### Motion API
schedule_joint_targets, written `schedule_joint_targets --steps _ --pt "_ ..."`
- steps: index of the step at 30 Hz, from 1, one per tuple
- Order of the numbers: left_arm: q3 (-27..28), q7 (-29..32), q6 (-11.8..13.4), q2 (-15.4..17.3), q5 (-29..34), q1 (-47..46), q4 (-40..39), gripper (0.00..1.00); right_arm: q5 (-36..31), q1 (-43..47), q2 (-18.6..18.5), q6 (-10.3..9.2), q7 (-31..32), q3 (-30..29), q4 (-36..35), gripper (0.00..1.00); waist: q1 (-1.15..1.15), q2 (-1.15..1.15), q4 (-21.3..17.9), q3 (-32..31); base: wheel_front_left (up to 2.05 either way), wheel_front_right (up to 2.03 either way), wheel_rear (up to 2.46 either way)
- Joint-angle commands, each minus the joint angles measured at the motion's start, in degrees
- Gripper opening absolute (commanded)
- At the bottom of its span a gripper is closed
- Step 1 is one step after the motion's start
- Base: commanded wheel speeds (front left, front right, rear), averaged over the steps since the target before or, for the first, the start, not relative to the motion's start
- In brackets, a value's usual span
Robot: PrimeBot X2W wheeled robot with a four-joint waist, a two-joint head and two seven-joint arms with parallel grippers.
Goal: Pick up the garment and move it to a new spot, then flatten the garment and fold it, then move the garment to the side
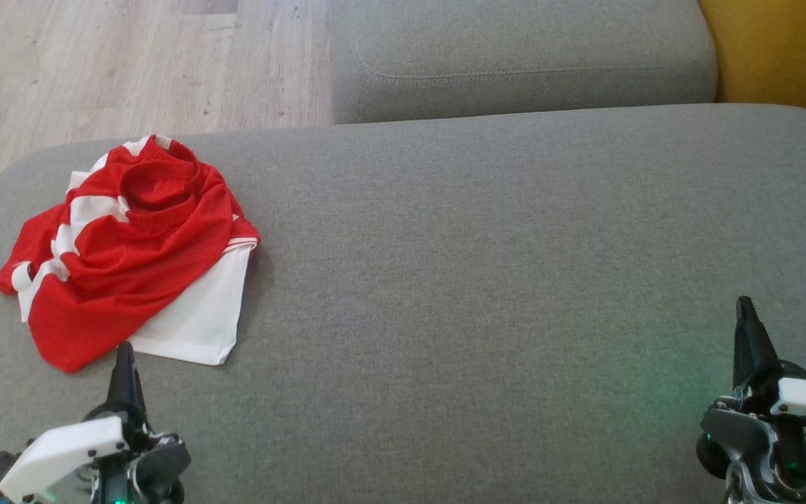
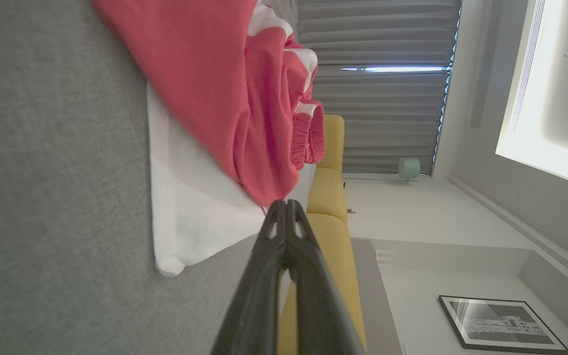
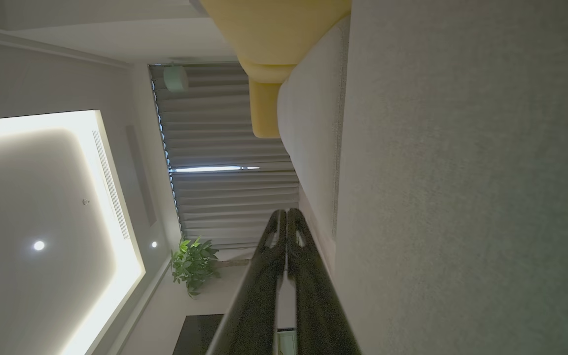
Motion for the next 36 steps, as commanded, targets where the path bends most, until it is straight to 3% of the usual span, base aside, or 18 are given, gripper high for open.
schedule_joint_targets --steps 1,5,18,36 --pt "0.0 0.0 0.0 0.0 0.0 0.0 0.0 1.0 0.0 0.0 0.0 0.0 0.0 0.0 0.0 1.0 0.0 0.0 0.0 0.0 0.0 0.0 0.0" --pt "-0.3 0.0 0.0 -0.2 0.0 1.8 3.4 1.0 0.0 2.1 0.4 -0.18 0.0 0.1 3.4 1.0 0.0 0.0 0.0 0.0 0.0 0.0 0.0" --pt "-1.5 -2.2 0.0 -0.2 4.0 2.2 2.1 1.0 -2.3 2.3 0.4 -0.07 -2.2 2.0 2.8 1.0 0.0 0.0 0.3 -0.7 0.0 0.0 0.0" --pt "-4.7 -5.1 2.4 -0.1 19.9 2.9 -1.8 1.0 -19.2 3.1 0.2 0.06 -5.1 3.4 0.3 1.0 0.0 0.0 0.7 -1.7 0.0 0.0 0.0"
